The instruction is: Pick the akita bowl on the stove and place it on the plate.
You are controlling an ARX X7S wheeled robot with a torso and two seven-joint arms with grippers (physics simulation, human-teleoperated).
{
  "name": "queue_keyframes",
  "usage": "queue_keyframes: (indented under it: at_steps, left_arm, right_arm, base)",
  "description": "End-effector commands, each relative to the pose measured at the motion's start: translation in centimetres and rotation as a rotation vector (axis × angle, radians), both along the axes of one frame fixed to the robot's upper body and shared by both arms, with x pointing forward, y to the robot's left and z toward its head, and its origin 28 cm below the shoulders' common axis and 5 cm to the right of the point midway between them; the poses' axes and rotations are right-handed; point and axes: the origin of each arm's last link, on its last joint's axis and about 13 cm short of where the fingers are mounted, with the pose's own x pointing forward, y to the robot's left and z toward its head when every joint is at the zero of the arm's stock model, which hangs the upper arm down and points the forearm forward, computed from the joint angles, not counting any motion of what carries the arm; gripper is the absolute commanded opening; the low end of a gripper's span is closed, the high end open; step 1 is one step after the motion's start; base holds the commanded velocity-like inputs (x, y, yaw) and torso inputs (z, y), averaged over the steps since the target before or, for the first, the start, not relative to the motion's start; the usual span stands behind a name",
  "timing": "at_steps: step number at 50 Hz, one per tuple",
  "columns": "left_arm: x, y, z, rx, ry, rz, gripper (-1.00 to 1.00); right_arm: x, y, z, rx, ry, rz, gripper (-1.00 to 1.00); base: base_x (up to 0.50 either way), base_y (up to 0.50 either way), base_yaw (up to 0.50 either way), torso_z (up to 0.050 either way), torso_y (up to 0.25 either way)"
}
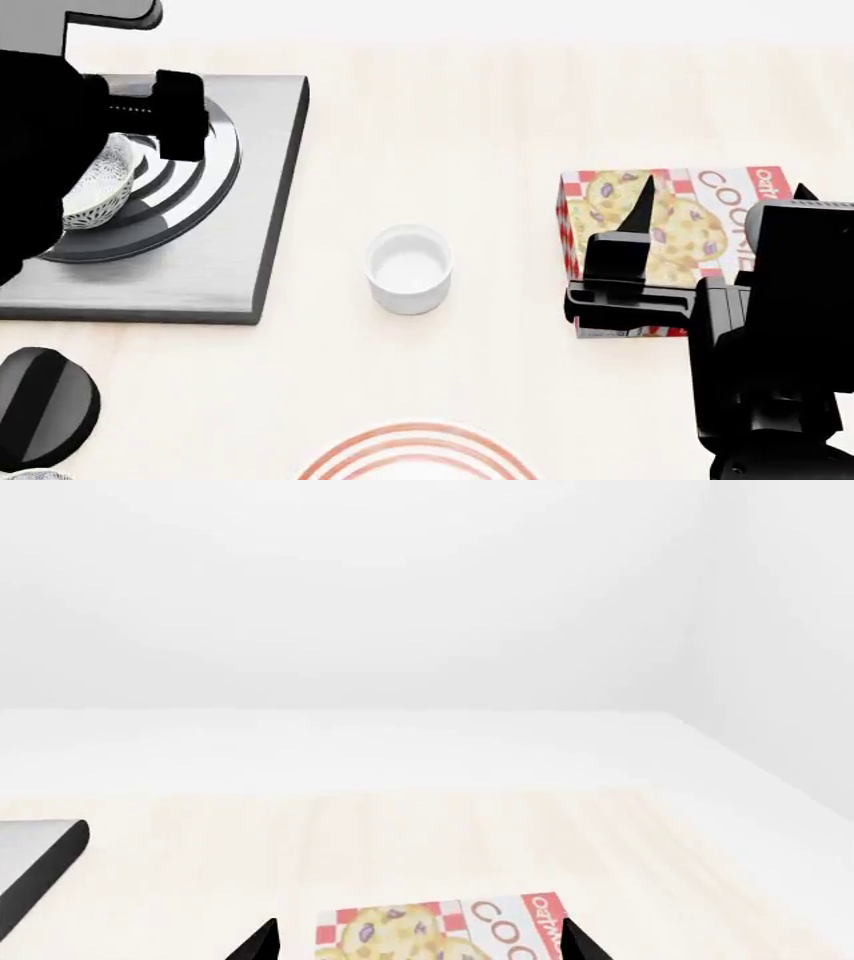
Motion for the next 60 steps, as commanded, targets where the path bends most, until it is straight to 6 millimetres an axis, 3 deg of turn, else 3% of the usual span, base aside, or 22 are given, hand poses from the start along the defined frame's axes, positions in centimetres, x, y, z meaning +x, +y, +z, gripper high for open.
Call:
queue_keyframes:
  at_steps: [1, 60]
  left_arm:
    - [-0.1, 0.1, -1.2, 0.072, 0.026, 0.005, 1.0]
    - [-0.3, 1.0, -3.8, 0.192, 0.096, 0.046, 1.0]
  right_arm:
    - [0.0, 0.0, -0.1, -0.001, 0.0, 0.0, 1.0]
    - [0.0, 0.0, -0.1, 0.0, 0.002, 0.002, 1.0]
  base:
    - [0.0, 0.0, 0.0, 0.0, 0.0]
    - [0.0, 0.0, 0.0, 0.0, 0.0]
